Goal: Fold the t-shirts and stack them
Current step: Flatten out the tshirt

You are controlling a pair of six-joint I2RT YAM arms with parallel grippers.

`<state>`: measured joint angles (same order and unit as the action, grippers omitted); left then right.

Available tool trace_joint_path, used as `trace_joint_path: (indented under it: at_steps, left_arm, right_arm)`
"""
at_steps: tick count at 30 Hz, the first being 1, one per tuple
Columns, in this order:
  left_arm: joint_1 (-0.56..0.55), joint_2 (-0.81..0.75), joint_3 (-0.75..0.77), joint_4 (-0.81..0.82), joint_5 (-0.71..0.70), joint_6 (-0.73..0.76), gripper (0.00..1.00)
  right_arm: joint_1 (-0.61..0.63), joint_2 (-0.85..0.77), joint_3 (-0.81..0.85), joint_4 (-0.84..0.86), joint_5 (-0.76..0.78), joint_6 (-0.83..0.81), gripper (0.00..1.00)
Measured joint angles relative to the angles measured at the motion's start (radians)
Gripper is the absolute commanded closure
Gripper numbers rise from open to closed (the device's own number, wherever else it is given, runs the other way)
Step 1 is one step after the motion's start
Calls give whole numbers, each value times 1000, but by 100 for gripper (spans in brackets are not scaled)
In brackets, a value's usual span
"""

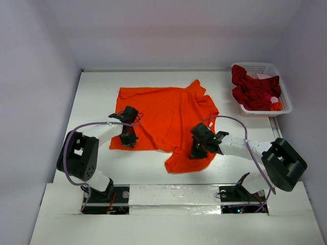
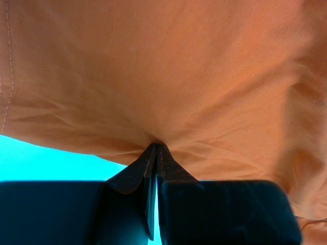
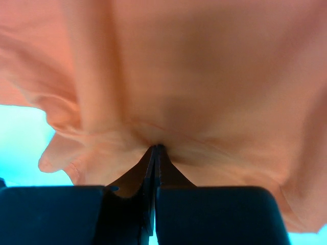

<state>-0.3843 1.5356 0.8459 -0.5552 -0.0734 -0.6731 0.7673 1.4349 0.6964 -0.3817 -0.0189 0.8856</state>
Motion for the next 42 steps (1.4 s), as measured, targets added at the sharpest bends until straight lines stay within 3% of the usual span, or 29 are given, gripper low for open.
trace_joint_path:
  at_steps: [16, 28, 42]
  left_arm:
    - [-46, -87, -46, -59, 44, -54, 100]
    - [-47, -91, -46, -63, 46, -61, 100]
    - [-46, -46, -45, -59, 48, -61, 100]
  right_arm:
    - [7, -211, -38, -237, 16, 23, 100]
    - [53, -31, 19, -226, 27, -11, 100]
    - [64, -92, -17, -245, 22, -17, 100]
